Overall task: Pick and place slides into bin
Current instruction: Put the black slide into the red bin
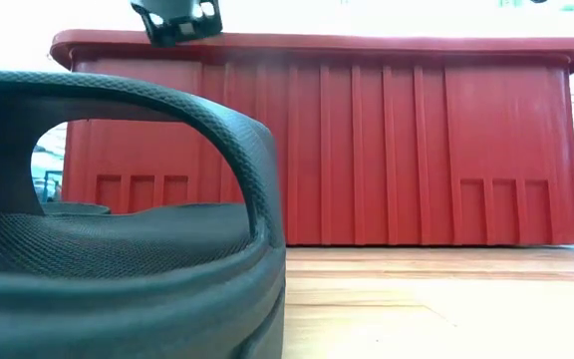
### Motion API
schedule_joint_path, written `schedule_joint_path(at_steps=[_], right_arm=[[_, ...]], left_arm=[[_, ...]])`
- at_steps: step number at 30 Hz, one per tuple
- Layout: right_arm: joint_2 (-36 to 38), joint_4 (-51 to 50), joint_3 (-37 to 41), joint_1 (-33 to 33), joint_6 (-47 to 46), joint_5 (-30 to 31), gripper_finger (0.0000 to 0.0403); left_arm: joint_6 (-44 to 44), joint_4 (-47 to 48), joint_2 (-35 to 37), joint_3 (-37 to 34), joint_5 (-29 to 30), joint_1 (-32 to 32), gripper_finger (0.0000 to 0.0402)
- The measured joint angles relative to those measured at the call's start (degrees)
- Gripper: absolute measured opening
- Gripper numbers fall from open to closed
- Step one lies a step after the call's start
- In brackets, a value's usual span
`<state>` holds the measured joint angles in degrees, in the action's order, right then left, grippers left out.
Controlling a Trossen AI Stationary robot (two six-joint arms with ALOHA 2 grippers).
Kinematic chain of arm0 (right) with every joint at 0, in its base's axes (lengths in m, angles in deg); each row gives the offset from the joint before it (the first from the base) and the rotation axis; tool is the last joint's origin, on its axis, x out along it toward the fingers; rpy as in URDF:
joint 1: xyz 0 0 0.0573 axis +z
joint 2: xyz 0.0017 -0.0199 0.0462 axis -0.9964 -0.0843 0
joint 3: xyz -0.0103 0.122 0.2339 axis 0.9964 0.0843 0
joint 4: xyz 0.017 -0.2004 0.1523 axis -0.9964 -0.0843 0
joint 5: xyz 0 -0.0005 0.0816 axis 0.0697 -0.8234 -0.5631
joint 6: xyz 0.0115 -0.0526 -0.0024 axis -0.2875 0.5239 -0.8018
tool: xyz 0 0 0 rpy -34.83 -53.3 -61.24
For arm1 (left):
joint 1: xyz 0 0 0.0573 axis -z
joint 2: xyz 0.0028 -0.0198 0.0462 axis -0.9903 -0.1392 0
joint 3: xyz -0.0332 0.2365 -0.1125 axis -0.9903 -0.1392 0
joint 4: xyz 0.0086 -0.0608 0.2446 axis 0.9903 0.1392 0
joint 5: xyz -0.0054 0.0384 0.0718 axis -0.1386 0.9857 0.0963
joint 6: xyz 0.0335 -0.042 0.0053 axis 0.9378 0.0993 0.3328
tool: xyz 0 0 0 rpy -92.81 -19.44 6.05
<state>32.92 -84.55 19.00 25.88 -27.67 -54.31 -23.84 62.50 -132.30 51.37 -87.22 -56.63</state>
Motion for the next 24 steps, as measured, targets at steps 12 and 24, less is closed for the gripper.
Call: schedule_joint_path(at_steps=[12,24], right_arm=[[0.0,-0.3,0.0,0.1,2.1,-2.6,0.0000],[0.0,-0.4,0.0,0.1,1.2,-2.5,0.0000]], left_arm=[[0.0,2.3,-7.2,-0.1,-9.6,-2.4,0.0277],[4.0,2.8,-8.9,-0.2,-7.5,-5.7,0.0254]])
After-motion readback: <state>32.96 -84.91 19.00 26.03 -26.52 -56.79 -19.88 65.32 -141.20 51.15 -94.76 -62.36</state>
